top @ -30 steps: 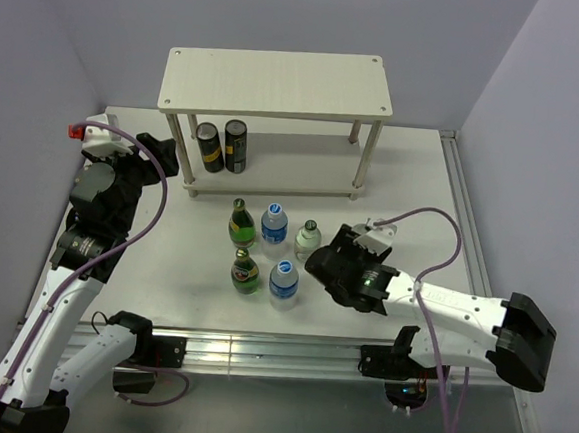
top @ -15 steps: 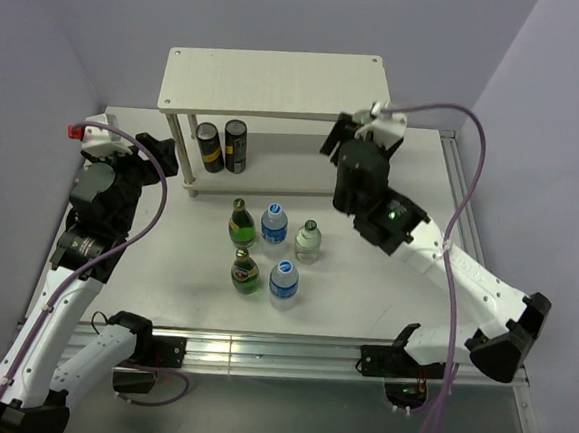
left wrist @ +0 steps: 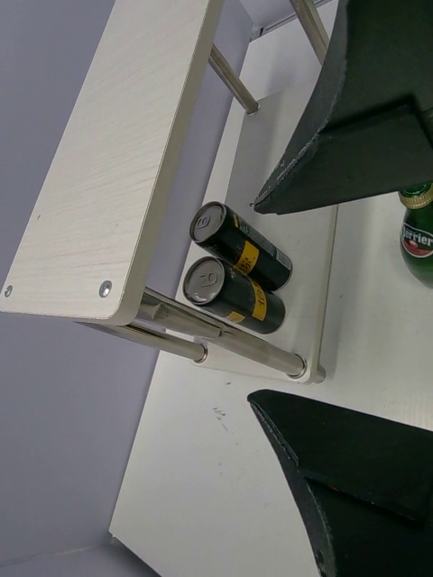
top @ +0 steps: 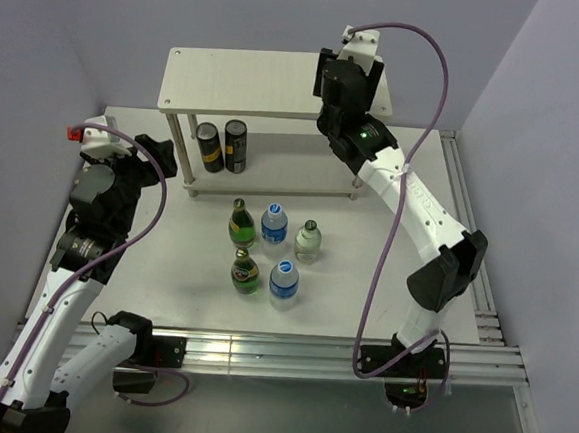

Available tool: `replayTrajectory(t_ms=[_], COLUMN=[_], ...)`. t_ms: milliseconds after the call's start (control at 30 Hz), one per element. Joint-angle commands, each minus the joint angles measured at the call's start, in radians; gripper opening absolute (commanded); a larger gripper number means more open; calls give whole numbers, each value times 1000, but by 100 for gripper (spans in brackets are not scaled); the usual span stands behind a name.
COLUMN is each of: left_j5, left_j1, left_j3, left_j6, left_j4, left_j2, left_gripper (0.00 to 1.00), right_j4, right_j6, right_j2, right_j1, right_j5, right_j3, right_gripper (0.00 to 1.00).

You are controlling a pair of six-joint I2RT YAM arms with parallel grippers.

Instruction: Place and organize the beverage onto the shelf

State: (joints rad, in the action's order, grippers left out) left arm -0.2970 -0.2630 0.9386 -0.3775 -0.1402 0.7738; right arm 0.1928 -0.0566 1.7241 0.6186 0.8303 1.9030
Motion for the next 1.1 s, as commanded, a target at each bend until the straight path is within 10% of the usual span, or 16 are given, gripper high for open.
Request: replayTrajectory(t_ms=[0,567,800,1067], left_j5=[-2,7,6,6], left_j1=[5,7,8,11], left_j3=[5,6,6,6], left_j6=[26,25,25,26], left_j4=[24,22,22,22], left_j2=[-13,-10,-11,-16], left_gripper=[85,86,86,86], right_j4=[-69,-69,-58,-52], right_j6=[32,-45,-71,-74], right_j2=[-3,51,58,71], right_j1=[-32,-103,-102,-103], right_j5=[-23,-77,-109,-108], right_j3=[126,61,34,34], right_gripper=[0,0,62,79])
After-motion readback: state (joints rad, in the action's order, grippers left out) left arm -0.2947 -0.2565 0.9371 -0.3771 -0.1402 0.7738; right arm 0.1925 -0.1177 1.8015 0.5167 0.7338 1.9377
